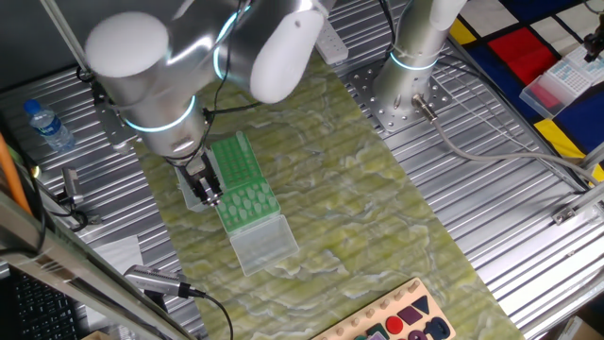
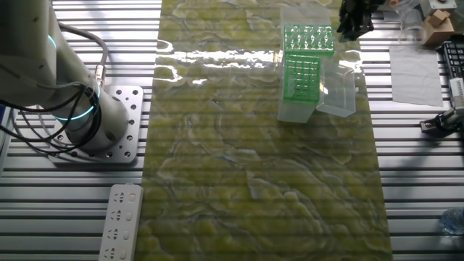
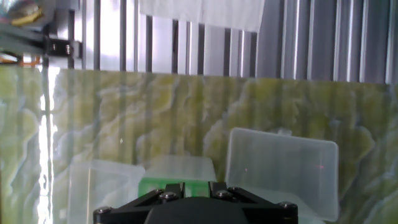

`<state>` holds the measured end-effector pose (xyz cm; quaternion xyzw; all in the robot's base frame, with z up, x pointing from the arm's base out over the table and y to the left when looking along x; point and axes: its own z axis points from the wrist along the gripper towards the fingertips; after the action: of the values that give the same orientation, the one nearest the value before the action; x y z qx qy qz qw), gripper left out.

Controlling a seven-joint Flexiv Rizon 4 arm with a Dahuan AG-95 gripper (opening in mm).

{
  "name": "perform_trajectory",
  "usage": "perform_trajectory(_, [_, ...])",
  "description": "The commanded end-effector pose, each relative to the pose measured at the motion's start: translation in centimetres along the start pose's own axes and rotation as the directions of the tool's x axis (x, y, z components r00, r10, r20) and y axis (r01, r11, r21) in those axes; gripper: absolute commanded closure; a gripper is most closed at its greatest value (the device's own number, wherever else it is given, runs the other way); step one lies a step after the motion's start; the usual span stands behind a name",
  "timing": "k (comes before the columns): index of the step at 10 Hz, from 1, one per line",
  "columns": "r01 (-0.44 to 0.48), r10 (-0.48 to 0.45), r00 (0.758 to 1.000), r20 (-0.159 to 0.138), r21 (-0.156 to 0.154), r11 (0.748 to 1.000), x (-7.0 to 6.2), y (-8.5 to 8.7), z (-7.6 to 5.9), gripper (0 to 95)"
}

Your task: Transfer all large pipette tips from one holder to another

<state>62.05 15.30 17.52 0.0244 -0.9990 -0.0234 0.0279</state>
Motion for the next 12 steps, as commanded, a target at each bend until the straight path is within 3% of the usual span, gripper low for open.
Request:
perform_trajectory(1, [-0.014,0.014,1.0,0.006,-0.001,1.0,0.4,0.2,0.2,76.0])
perform_trajectory(12, [-0.06,0.06,0.998,0.029,-0.001,0.998,0.7,1.0,2.0,76.0])
